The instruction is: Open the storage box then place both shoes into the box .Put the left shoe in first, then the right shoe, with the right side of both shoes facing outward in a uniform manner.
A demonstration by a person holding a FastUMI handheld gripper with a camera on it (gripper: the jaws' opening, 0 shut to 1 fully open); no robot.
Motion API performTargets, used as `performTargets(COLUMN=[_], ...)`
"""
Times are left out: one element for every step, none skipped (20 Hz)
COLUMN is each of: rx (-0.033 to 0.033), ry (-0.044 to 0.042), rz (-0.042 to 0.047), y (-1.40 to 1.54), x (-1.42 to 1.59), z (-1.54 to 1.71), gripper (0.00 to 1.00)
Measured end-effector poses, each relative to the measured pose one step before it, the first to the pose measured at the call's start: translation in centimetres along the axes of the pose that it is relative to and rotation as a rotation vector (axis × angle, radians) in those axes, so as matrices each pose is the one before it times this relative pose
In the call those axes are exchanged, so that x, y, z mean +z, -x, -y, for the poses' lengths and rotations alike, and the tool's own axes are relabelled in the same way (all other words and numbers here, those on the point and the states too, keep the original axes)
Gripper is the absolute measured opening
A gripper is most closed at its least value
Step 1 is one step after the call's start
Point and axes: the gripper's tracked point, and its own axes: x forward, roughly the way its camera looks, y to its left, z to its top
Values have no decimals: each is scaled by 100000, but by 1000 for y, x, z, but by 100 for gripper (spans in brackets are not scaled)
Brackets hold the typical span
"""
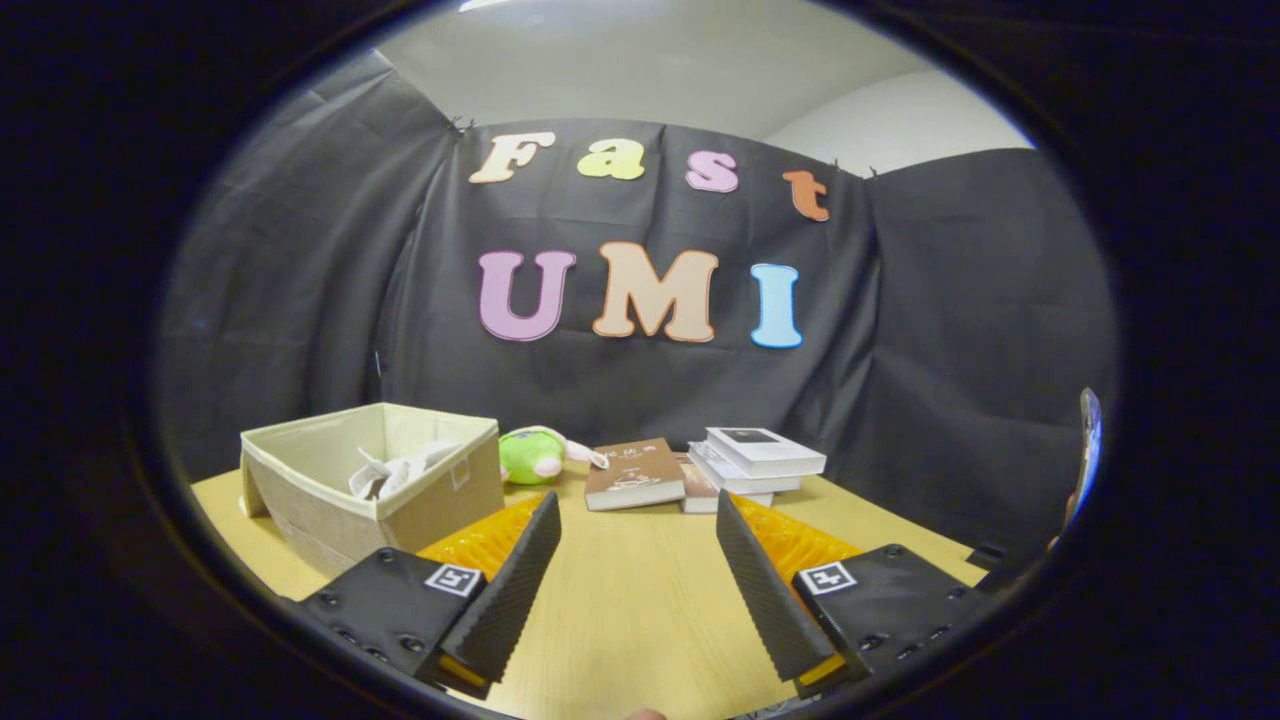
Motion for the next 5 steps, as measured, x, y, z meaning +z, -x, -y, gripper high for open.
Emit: performTargets(rx=[1334,2028,2321,1557,293], ry=[-2901,-3012,-2536,-1713,-1048], rz=[1207,1947,1292,236,-397], y=[-284,-46,-66,-92,-181], x=[556,206,69,-285,-369], z=[-532,-485,-432,-227,207], gripper=[98,98,98,98,98])
